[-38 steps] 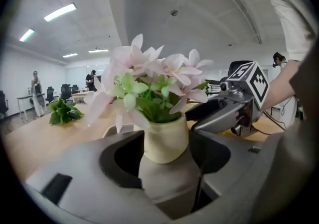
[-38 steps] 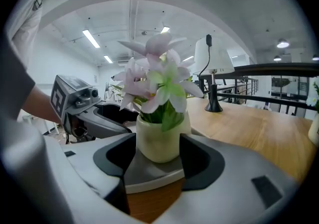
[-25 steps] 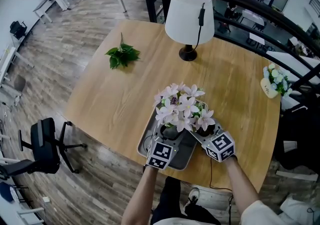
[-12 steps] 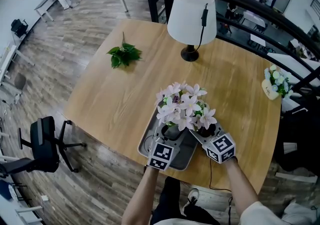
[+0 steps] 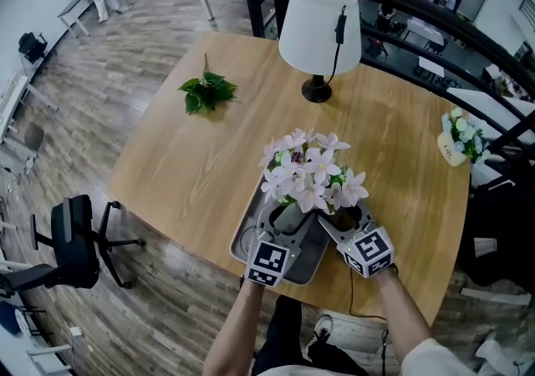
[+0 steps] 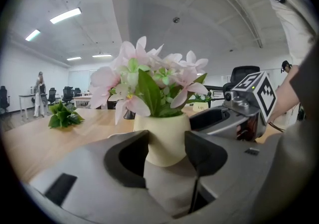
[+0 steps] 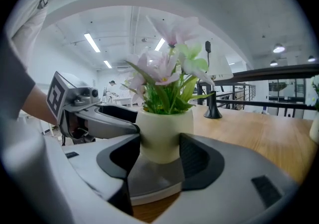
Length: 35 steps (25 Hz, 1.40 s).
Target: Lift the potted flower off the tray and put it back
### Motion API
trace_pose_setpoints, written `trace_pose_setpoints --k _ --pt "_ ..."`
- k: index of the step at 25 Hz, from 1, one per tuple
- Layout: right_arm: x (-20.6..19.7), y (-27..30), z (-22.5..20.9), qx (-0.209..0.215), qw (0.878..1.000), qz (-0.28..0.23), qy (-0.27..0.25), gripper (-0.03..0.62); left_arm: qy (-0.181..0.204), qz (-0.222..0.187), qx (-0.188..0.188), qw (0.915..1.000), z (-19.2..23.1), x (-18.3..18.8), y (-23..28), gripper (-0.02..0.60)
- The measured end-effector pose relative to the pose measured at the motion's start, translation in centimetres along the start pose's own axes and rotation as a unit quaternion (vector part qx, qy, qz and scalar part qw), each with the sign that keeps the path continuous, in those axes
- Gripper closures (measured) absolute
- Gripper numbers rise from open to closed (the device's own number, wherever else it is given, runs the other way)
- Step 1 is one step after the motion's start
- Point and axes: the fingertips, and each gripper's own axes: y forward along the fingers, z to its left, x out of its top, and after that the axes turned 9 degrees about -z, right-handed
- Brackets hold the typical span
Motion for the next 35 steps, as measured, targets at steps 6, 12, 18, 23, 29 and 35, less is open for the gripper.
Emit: trace_pose_setpoints --k 6,12,18,23,29,35 --pt "0.2 -0.4 0.3 -0.002 1.000 -0.008 -0.014 0.358 0.003 -0.012 0.000 0.9999 -0.4 0.1 -0.4 0.328" --pt "2.2 -0.8 -1.1 -0.003 0.999 -0.016 -0.031 0.358 0.008 -0.025 0.002 0.9997 -0.4 2.2 0.8 0.328" --pt "4.5 -1.3 -0.9 -0.005 0.998 -0.030 -0.049 0.358 0.018 -0.040 0.002 0.9990 -0.5 4.4 0.5 0.328" --pt "7.6 -2.6 -0.7 -0.007 0.997 -0.050 -0.063 0.358 0.036 -0.054 0.004 0.9979 -1.1 7.7 -0.1 0.328" --pt "12.5 -4.9 0.3 -0.010 0.993 -0.081 -0.086 0.358 0.060 -0.081 0.005 0.9949 -2.5 12.8 -1.6 0.330" --pt "16.6 -8.2 2.5 -0.011 0.989 -0.108 -0.104 0.358 0.073 -0.089 0.009 0.9934 -4.8 17.2 -4.4 0.328"
